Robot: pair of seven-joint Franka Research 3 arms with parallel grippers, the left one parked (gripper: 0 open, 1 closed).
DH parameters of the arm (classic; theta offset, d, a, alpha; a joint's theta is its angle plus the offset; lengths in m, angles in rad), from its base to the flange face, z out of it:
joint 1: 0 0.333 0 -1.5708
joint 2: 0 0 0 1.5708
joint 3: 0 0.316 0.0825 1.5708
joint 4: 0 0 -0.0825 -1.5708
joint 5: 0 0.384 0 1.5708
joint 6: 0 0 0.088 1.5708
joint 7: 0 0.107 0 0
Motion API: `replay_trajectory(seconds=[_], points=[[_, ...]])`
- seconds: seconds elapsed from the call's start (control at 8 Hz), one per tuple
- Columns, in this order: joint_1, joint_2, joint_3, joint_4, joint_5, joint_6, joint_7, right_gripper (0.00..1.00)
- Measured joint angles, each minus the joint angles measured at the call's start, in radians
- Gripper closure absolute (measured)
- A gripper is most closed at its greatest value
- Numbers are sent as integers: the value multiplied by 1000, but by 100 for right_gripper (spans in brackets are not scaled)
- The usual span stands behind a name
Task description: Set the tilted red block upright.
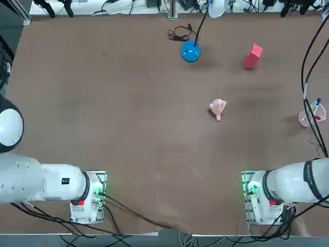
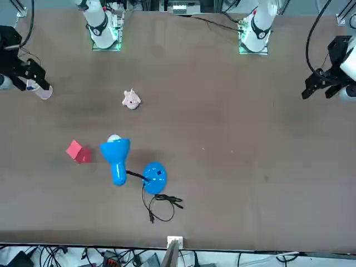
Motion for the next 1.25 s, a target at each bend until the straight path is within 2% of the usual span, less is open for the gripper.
replay_trajectory(seconds=[0.38,0.62,0.88,1.25], points=[[0,3,0,0,0,0,5,0],[0,34,0,1,0,9,9,0],[-9,103,-3,2,0,98,18,0],[-58,257,-9,-1,4,281,81,0]])
